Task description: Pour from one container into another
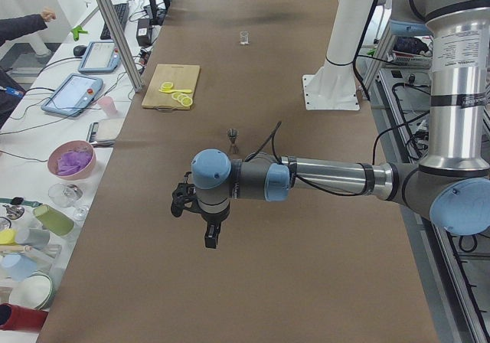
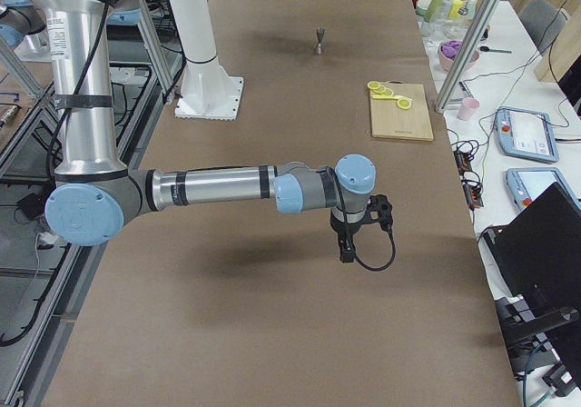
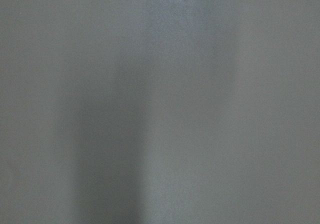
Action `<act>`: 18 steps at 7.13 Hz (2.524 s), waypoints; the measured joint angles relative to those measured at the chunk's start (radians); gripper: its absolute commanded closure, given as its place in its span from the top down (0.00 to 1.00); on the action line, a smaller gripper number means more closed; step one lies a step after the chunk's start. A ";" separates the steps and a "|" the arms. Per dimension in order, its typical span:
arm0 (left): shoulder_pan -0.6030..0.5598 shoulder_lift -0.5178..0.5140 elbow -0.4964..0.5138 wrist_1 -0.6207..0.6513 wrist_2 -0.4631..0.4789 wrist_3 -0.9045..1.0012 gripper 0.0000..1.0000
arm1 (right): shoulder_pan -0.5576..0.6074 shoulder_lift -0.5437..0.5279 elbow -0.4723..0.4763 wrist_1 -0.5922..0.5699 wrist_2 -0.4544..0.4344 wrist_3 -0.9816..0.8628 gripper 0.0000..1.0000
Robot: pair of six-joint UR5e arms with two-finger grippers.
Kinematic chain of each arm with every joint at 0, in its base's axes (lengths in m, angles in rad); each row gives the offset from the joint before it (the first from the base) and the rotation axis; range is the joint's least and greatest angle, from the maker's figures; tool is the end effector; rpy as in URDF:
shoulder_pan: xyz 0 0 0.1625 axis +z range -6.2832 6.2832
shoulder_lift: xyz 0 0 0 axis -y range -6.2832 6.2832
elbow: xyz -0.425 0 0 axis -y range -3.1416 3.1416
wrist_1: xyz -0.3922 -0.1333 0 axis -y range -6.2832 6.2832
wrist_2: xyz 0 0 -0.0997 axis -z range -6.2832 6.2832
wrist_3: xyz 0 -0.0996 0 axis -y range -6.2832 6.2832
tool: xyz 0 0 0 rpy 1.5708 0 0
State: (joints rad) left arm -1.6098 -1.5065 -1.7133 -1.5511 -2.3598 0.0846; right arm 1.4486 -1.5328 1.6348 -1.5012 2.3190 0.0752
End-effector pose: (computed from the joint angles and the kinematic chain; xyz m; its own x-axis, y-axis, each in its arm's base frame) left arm -0.0808 -0.4645 0.6202 0.7064 0.0982 -0.7010 -0.0208 0.9928 0.1181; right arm 0.0020 -0.5211 0.6022 0.7203 -0.1306 0.6813 0.0662 0.9906 0.1199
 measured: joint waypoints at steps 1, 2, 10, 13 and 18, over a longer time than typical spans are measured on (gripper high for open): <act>0.000 -0.005 -0.004 -0.012 0.000 0.000 0.98 | -0.001 0.000 -0.001 0.000 -0.001 0.000 1.00; 0.001 -0.008 -0.006 -0.041 0.000 -0.001 0.98 | -0.002 0.000 -0.001 0.000 -0.001 0.000 1.00; 0.023 -0.026 -0.040 -0.565 0.016 -0.555 0.97 | -0.051 0.018 0.050 0.004 -0.060 -0.021 1.00; 0.202 0.006 -0.170 -0.667 0.231 -0.845 0.97 | -0.086 -0.018 0.131 0.006 -0.073 -0.111 1.00; 0.554 0.133 -0.429 -0.672 0.685 -1.122 0.97 | -0.118 -0.052 0.162 0.011 -0.038 -0.258 1.00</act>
State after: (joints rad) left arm -1.0558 -1.3739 -2.1427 -2.2227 -1.6744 -1.0372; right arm 1.3305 -1.5846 1.7972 -1.4902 2.2806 -0.1832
